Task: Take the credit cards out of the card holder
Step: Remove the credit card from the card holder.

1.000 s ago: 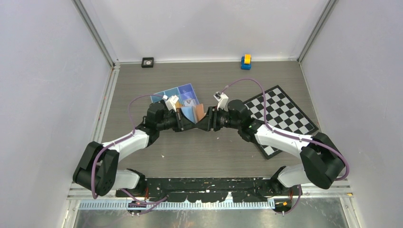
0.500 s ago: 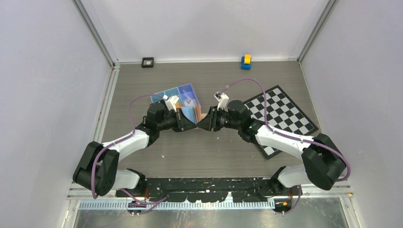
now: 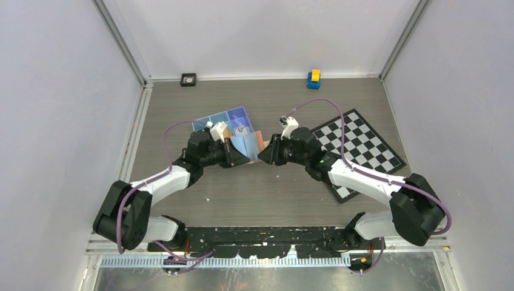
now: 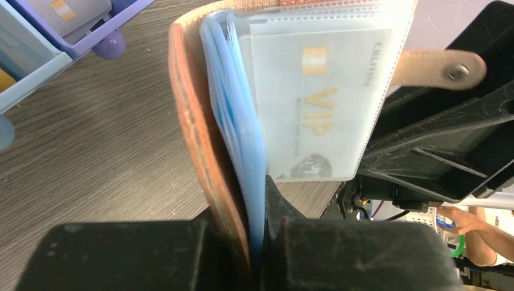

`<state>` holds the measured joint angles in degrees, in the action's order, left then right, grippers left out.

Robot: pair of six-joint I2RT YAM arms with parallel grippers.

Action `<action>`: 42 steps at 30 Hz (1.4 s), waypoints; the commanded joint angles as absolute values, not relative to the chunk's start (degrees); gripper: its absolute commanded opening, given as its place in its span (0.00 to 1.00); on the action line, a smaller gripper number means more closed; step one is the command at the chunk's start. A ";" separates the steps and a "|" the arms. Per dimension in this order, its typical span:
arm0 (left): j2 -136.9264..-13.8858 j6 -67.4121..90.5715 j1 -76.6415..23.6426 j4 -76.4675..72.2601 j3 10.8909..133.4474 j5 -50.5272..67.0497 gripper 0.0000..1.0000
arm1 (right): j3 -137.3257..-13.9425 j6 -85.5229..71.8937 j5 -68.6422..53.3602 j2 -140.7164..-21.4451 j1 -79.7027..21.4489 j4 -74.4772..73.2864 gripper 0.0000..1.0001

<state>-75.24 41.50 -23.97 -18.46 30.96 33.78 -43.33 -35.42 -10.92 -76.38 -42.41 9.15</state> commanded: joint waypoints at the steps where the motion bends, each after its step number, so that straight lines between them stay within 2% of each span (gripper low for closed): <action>1: -74.14 41.23 -24.61 -21.98 33.42 37.98 0.00 | -45.48 -32.49 -7.09 -75.76 -42.43 6.89 0.34; 15: -75.42 40.73 -25.85 -21.99 34.53 39.36 0.00 | -45.06 -33.26 -12.62 -76.77 -42.59 10.09 0.57; 16: -75.64 41.03 -26.10 -22.68 34.47 39.90 0.00 | -45.07 -33.38 -13.21 -76.95 -42.58 10.37 0.54; 18: -75.96 41.04 -26.79 -23.35 34.68 40.48 0.00 | -45.29 -33.48 -13.28 -77.28 -42.55 10.31 0.38; 20: -76.11 40.88 -27.21 -23.38 34.95 40.60 0.05 | -45.71 -33.25 -11.95 -77.34 -42.59 8.92 0.19; 22: -75.66 40.94 -27.25 -23.37 34.69 40.26 0.23 | -46.56 -32.93 -8.39 -77.42 -42.57 5.93 0.09; 24: -74.50 41.10 -27.25 -24.36 33.82 39.94 0.44 | -47.65 -32.72 -3.27 -77.75 -42.56 2.72 0.03; 26: -73.15 41.70 -27.24 -26.47 32.59 39.75 0.61 | -48.41 -32.70 -2.58 -78.69 -42.58 1.49 0.01; 29: -72.09 42.34 -27.25 -28.66 31.47 39.40 0.74 | -49.13 -32.74 -2.42 -79.85 -43.64 1.43 0.00; 36: -74.52 43.55 -27.25 -29.26 31.98 39.46 0.83 | -53.23 -27.90 9.25 -82.50 -51.99 -3.83 0.00; 42: -74.43 42.44 -27.16 -24.34 32.65 35.55 0.81 | -54.36 -25.80 17.60 -82.37 -56.06 -5.27 0.00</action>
